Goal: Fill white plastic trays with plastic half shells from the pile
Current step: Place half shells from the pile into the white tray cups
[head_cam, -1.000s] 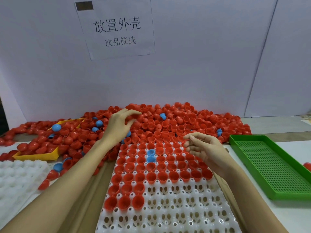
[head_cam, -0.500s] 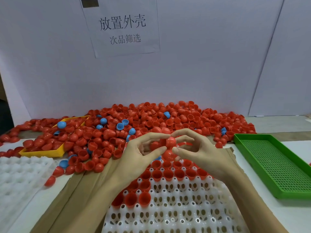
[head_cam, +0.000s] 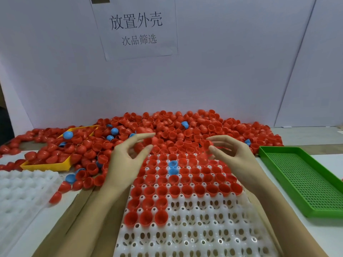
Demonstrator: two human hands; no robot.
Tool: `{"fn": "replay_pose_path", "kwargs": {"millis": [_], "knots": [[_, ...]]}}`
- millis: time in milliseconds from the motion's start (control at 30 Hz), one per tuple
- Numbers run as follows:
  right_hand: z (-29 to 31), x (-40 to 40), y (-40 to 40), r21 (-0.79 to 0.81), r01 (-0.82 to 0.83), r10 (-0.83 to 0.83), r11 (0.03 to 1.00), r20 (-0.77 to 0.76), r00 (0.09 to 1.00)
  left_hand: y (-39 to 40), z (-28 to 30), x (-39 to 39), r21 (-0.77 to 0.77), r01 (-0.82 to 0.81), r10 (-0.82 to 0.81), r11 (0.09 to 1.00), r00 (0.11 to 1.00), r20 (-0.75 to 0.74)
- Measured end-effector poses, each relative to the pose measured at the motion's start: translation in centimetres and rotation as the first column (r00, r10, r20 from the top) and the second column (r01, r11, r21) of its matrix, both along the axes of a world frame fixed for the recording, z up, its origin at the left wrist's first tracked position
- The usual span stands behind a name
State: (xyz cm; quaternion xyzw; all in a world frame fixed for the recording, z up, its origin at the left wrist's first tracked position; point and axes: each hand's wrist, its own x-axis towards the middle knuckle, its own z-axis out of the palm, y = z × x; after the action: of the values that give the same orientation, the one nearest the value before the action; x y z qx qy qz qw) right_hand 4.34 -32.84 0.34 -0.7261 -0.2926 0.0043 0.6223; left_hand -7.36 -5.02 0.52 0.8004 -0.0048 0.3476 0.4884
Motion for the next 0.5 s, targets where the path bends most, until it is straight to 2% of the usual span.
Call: {"fn": "replay_pose_path", "kwargs": {"millis": [100,200,267,400,500], "knots": [[-1.0,1.7,-0.9,0.061,0.203,-0.203,0.977,-0.007,0.979,3.4,-0.7,0.1,0.165,-0.236,0.233,0.958,0.972,0.036],[-1.8,3.0,-1.8,0.059,0.393,-0.396,0.918,0.049,0.917,5.6,-1.8,0.2,0.11,-0.258,0.262,0.96,0.965,-0.018],[-2.0,3.4,-2.3,0.009,0.415,-0.415,0.91,0.082,0.906,6.1,-2.3,0.5,0.074,-0.245,0.248,0.967,0.968,-0.037],[-2.1,3.4,-2.8,-0.183,0.44,-0.404,0.879,0.202,0.892,6.5,-3.2,1.0,0.134,-0.283,0.295,0.95,0.952,-0.082],[-2.0,3.3,-2.5,-0.168,0.419,-0.394,0.892,0.163,0.905,6.7,-3.6,1.0,0.204,-0.332,0.359,0.921,0.927,-0.109]]}}
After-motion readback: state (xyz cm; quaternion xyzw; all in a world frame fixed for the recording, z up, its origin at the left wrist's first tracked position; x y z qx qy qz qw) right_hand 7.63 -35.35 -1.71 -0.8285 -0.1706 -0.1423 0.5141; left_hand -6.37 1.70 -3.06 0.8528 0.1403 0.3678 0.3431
